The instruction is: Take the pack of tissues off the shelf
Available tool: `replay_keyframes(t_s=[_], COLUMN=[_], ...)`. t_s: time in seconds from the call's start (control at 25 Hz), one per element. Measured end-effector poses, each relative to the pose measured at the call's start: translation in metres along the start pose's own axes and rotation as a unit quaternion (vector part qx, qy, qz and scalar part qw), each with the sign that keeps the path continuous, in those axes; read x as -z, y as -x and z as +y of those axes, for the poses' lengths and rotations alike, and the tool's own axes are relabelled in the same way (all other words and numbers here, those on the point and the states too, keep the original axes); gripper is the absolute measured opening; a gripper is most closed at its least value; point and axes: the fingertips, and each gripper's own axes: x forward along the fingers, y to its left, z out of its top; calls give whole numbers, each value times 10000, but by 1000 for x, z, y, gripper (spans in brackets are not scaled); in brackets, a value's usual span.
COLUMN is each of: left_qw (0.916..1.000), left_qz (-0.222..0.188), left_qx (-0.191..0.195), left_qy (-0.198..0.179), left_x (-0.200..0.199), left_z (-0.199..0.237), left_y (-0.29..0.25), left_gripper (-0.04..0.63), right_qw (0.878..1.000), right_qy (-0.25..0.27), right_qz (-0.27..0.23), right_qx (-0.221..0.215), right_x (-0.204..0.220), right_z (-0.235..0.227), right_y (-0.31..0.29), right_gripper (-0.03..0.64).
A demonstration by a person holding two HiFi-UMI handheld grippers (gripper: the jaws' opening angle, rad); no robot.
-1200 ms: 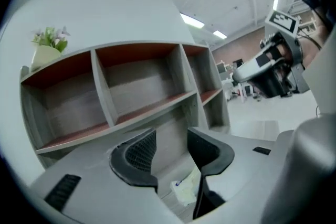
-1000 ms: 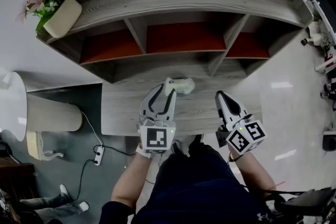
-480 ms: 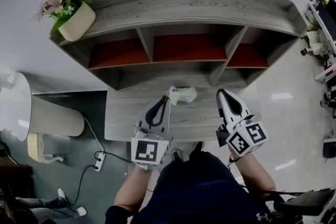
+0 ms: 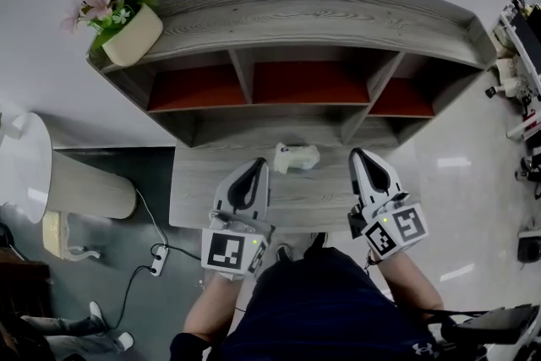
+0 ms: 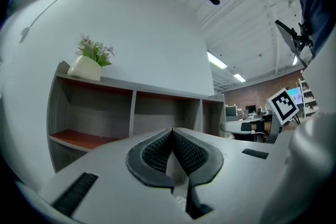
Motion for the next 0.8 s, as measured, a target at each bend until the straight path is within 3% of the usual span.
replay_keyframes(t_s=[0.44,0.8], left_qw=[9998,9997], left_qz=[151,203], left_qx=[30,100], left_qy=[139,126], left_x=[11,16], left_z=[1,-2], left_y=[-8,-16], left_gripper=[17,17], right_qw=[9986,9985], right_qy=[517,553], right_qz=[49,37], right_qx=[97,-5], right_x=[3,5], right_z=[-3,-2], right_y=[-1,-4], right_gripper=[11,12])
